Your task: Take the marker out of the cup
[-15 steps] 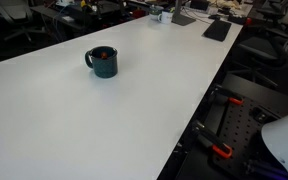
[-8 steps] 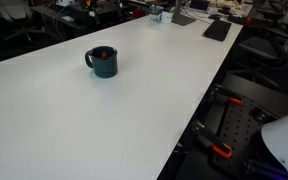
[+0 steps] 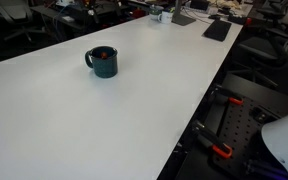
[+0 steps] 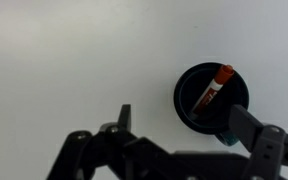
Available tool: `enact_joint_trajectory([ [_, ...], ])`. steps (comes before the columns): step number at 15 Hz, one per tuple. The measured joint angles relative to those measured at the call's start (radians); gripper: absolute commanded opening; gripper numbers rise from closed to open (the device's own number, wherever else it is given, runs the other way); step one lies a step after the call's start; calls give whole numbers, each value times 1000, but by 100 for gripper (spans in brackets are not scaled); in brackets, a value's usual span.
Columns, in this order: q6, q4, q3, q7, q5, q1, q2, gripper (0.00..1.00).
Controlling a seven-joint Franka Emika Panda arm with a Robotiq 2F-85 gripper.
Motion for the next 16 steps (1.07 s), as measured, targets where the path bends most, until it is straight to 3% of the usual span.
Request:
enact_joint_trajectory([
  [6, 1, 74, 9, 5, 3, 0, 108, 100],
  [13, 7, 219, 24, 122, 36, 36, 248, 100],
  [14, 7, 235, 24, 136, 38, 41, 260, 84],
  [16, 7, 259, 24, 155, 40, 48, 279, 78],
])
